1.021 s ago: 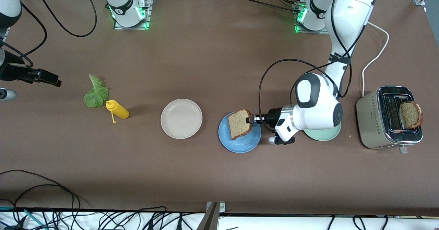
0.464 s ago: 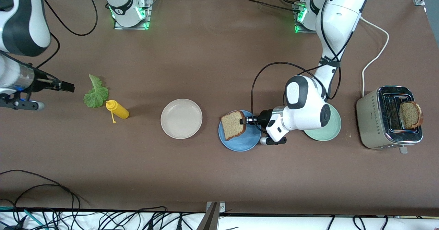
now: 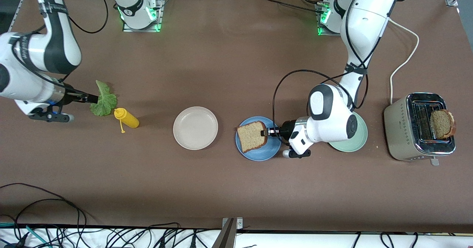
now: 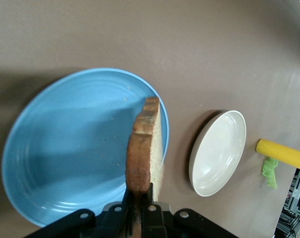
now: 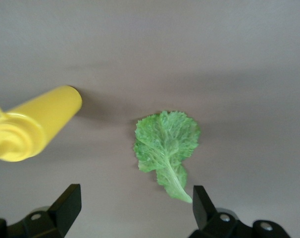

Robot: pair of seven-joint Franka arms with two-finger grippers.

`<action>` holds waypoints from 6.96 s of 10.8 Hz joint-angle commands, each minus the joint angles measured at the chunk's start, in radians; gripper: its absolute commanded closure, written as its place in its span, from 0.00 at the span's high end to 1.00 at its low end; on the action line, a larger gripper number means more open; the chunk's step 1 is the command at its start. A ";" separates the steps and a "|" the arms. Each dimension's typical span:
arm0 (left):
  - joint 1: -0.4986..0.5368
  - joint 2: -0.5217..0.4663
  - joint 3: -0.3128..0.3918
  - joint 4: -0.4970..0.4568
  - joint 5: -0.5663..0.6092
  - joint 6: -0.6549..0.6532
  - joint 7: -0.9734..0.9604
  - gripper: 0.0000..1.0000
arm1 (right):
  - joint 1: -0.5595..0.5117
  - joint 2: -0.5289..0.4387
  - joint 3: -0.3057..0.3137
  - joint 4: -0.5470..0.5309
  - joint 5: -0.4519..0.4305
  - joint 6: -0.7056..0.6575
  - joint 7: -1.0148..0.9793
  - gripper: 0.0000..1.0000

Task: Make sandwich in blue plate with both arms
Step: 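Release the bread on the blue plate while the right gripper grasps lettuce, then lift the lettuce leaf with the right gripper while the left gripper withdraws, then carry the lettuce leaf over the bread on the blue plate, then lower the lettuce onto the bread and open the right gripper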

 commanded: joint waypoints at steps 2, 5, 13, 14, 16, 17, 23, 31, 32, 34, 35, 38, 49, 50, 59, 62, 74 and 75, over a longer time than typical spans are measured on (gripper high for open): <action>0.038 0.039 0.003 0.028 -0.035 -0.001 0.117 0.00 | -0.009 0.049 -0.058 -0.185 -0.011 0.218 -0.168 1.00; 0.042 0.042 0.003 0.028 -0.032 -0.001 0.119 0.00 | -0.029 0.125 -0.080 -0.209 -0.009 0.264 -0.271 1.00; 0.041 0.074 0.002 0.031 -0.036 -0.001 0.119 0.17 | -0.060 0.193 -0.078 -0.226 0.008 0.208 -0.285 0.15; 0.042 0.074 0.002 0.030 -0.037 -0.001 0.119 0.32 | -0.061 0.193 -0.078 -0.225 0.011 0.203 -0.285 0.00; 0.048 0.076 0.002 0.025 -0.034 -0.001 0.134 1.00 | -0.063 0.192 -0.078 -0.222 0.044 0.202 -0.285 0.00; 0.050 0.076 0.002 0.023 -0.035 -0.001 0.143 1.00 | -0.063 0.184 -0.078 -0.218 0.046 0.202 -0.285 0.00; 0.134 0.050 0.011 -0.021 -0.025 -0.021 0.316 1.00 | -0.061 0.106 -0.075 0.187 0.045 -0.279 -0.286 0.00; 0.277 -0.358 0.005 -0.280 0.507 -0.136 0.329 1.00 | -0.043 0.107 0.167 0.573 0.077 -0.480 -0.155 0.00; 0.300 -0.401 0.003 -0.285 0.545 -0.188 0.329 1.00 | -0.037 0.109 0.207 0.573 0.077 -0.451 -0.091 0.00; 0.364 -0.470 0.005 -0.285 0.569 -0.248 0.329 1.00 | -0.005 0.121 0.290 0.573 0.080 -0.388 0.073 0.00; 0.399 -0.525 0.005 -0.286 0.614 -0.268 0.326 1.00 | 0.035 0.136 0.310 0.573 0.081 -0.343 0.147 0.00; 0.449 -0.709 0.005 -0.308 0.732 -0.320 0.320 1.00 | 0.203 0.159 0.310 0.573 0.072 -0.247 0.307 0.00; 0.398 -0.782 0.011 -0.063 0.919 -0.791 -0.076 1.00 | 0.563 0.503 0.302 0.662 -0.185 0.288 0.496 0.00; 0.386 -0.754 0.006 -0.008 0.920 -0.831 -0.132 1.00 | 0.571 0.539 0.301 0.664 -0.269 0.353 0.493 0.00; 0.404 -0.732 0.009 0.034 0.908 -0.871 -0.153 1.00 | 0.638 0.664 0.302 0.668 -0.612 0.531 0.465 0.00; 0.403 -0.732 0.008 0.036 0.920 -0.871 -0.155 1.00 | 0.652 0.693 0.301 0.668 -0.620 0.615 0.458 0.00; 0.407 -0.734 0.011 0.045 0.911 -0.869 -0.162 1.00 | 0.666 0.810 0.207 0.776 -0.666 0.729 0.389 0.03; 0.406 -0.734 0.008 0.045 0.911 -0.869 -0.162 1.00 | 0.667 0.810 0.207 0.776 -0.661 0.729 0.395 0.36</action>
